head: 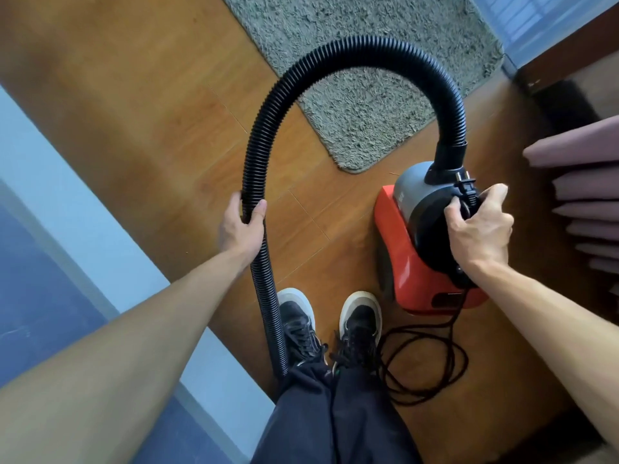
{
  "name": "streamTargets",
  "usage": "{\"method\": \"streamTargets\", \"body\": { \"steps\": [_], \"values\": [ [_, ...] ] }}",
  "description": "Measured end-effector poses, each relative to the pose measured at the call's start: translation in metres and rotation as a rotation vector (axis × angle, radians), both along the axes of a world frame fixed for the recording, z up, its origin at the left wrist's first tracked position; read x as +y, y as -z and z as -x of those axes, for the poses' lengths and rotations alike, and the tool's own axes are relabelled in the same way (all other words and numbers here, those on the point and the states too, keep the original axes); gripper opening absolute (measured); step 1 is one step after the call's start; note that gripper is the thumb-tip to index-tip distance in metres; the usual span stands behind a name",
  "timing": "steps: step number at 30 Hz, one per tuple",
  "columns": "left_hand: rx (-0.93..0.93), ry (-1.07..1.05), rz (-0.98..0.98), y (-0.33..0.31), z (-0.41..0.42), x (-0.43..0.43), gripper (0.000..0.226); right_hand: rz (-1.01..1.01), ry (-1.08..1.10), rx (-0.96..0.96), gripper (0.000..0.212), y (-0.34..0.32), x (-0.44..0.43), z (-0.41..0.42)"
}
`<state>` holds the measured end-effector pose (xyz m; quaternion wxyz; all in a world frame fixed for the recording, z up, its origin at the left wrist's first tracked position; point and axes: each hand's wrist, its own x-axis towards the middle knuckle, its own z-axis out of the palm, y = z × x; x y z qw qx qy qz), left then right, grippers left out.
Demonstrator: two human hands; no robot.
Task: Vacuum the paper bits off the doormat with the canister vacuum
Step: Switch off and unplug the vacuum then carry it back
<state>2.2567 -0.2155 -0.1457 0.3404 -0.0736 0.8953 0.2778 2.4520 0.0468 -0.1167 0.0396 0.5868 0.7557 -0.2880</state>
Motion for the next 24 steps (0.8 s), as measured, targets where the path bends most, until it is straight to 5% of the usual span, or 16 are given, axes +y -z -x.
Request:
{"method": "streamTargets", "body": {
  "steps": [10,24],
  "values": [
    [0.099,0.028,-0.015,-0.109,0.032,0.025,0.058,-0.058,-0.055,0.06,0.035,-0.103,0.01,0.024],
    [0.284,-0.035,-0.175,-0.374,0.111,0.081,0.045,-0.161,-0.215,0.302,0.024,-0.343,0.033,0.113]
  ]
}}
